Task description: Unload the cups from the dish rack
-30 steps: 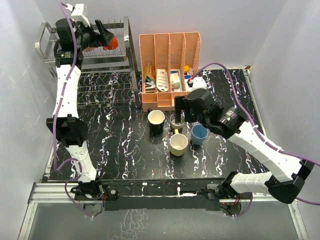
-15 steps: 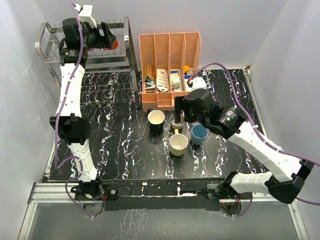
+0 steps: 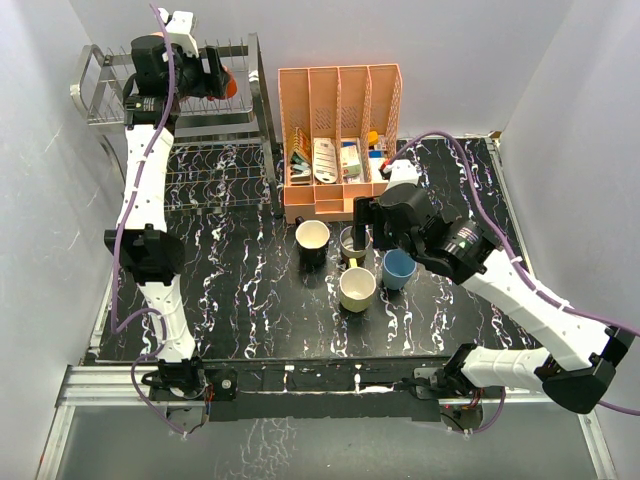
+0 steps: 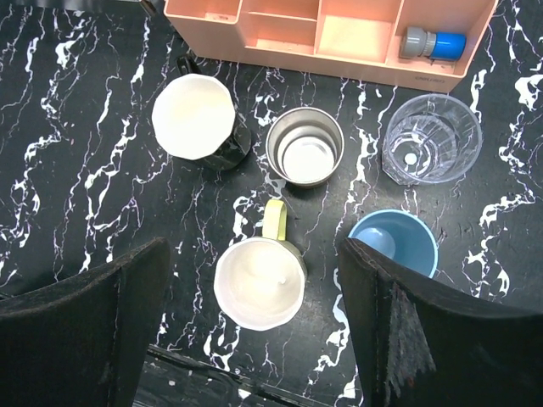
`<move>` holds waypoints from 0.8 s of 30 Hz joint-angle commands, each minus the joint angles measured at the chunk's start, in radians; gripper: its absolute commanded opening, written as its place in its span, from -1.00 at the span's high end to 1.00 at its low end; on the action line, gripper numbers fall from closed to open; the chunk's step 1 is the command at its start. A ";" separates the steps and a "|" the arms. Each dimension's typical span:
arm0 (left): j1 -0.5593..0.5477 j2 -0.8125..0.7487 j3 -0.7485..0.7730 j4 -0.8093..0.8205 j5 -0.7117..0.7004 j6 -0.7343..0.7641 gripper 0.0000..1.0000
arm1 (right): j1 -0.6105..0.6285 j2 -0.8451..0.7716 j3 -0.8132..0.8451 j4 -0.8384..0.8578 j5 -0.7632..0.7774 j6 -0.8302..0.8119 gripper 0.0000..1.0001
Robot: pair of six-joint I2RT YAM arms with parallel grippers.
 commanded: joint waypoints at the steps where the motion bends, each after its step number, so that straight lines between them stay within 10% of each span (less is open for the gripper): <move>1: -0.037 0.026 0.008 -0.103 0.028 0.022 -0.44 | -0.004 -0.032 -0.005 0.051 0.005 0.011 -0.64; 9: -0.047 0.040 0.019 -0.105 0.092 -0.014 -0.56 | -0.004 -0.035 -0.016 0.056 0.012 0.007 -0.64; 24: -0.049 -0.110 -0.035 -0.257 0.052 0.158 0.23 | -0.004 -0.048 -0.035 0.086 -0.022 0.012 -0.60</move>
